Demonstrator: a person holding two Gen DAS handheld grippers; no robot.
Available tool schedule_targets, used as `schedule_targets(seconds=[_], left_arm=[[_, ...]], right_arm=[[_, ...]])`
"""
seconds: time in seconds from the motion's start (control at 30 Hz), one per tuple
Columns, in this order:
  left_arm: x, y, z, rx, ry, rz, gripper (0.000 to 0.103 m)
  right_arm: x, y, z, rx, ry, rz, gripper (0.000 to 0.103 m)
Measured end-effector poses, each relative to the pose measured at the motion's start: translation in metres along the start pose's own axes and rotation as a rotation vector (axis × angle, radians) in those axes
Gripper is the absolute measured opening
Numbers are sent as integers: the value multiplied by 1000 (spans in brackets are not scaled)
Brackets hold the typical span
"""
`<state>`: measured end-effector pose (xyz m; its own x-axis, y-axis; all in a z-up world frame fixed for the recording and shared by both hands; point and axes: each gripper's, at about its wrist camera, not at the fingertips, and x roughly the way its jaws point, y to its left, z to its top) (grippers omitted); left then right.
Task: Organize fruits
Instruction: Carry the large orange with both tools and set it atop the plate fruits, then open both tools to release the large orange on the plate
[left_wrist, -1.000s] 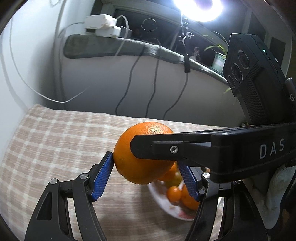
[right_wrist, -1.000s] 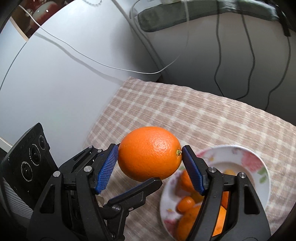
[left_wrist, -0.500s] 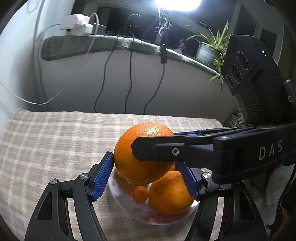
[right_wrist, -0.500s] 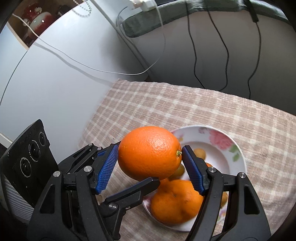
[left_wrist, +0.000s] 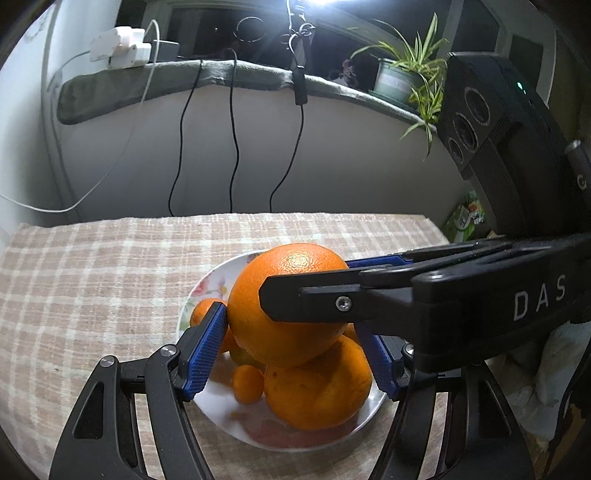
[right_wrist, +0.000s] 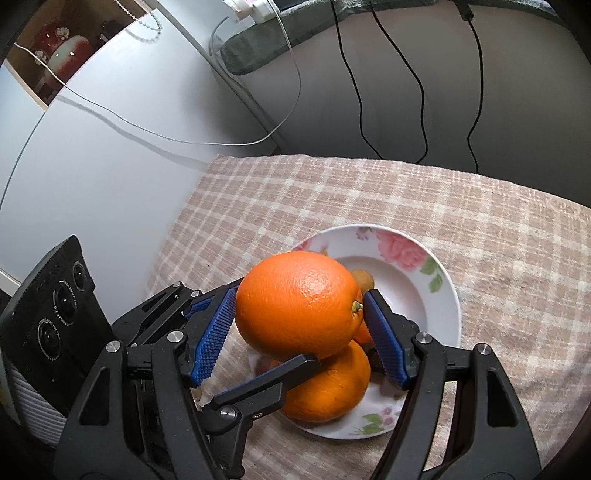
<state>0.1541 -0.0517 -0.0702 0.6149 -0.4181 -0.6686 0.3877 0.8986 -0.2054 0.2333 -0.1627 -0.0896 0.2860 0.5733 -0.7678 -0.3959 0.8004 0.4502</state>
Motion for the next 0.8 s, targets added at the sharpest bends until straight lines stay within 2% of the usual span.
schedule_targets(seconds=[0.47,0.8], left_arm=[[-18,-11,-2,53,-35,32,70],[-33,-15,-10,64,-55,49,70]], right_arm=[[-14,8,-3,-33,-59,-27,74],[-34,14,-19,-63,-109,-36,74]])
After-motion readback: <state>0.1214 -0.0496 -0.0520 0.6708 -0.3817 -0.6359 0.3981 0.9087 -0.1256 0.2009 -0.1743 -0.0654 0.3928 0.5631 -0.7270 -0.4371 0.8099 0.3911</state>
